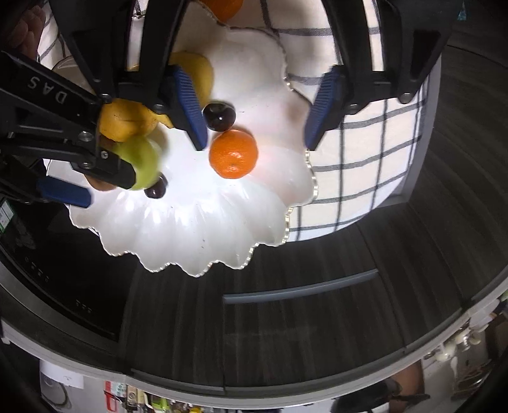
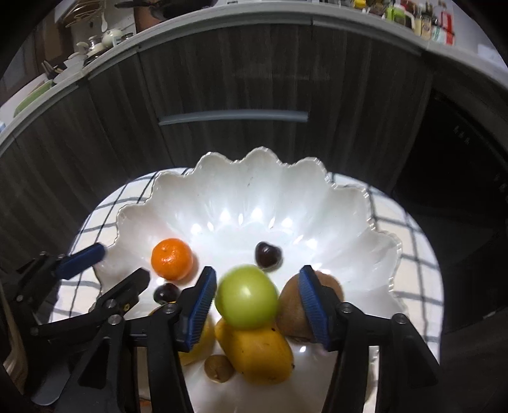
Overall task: Organize fruits
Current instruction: 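Open both grippers to release the plum and apple in the bowl, then close the left gripper on the mandarin while the right gripper moves toward the longan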
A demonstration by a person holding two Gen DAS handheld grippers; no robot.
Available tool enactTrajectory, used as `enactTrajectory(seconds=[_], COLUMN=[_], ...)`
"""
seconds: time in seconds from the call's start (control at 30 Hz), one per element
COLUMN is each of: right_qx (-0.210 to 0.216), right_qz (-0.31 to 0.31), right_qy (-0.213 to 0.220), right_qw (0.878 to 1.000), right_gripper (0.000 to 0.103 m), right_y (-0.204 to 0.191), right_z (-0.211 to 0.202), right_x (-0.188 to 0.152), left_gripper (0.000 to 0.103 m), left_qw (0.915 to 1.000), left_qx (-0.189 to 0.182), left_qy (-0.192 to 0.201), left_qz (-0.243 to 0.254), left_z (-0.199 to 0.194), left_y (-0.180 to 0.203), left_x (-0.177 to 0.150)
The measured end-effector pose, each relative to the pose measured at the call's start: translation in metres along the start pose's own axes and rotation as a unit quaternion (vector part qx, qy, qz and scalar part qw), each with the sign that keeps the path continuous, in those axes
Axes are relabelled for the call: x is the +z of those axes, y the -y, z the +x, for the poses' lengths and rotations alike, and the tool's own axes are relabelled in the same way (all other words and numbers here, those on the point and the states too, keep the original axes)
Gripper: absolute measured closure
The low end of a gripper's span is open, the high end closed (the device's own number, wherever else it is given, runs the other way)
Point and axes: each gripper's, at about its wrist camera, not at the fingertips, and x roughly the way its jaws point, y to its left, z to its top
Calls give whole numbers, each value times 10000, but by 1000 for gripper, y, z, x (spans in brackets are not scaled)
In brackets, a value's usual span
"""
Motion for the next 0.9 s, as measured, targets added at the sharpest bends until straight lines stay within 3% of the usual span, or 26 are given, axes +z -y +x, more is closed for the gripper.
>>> enactTrajectory(seconds=[0.13,0.27,0.4,0.7,0.9], right_qx=[-135,-342,-365,-575,-570], right_qz=[18,98,156,-23,138], right_qy=[209,464,698,1124,989], right_qw=[9997,9983,9968,9920,9934], right_gripper=[31,31,31,31,31], right_y=[1,4,5,-6,-1], right_z=[-14,-36,-64,-113,-119], right_x=[2,-1,-11,-45,-63], left_gripper=[22,19,8,5,5], left_qw=[9994,9984,9967,9911,9904], left_qx=[257,413,567,872,859], left_qy=[229,381,582,996,1045], left_qz=[29,41,-60,-142,-278], left_z=[-13,-27,-48,-94,-108], left_y=[0,0,-1,7,9], left_x=[0,0,-4,-30,-49])
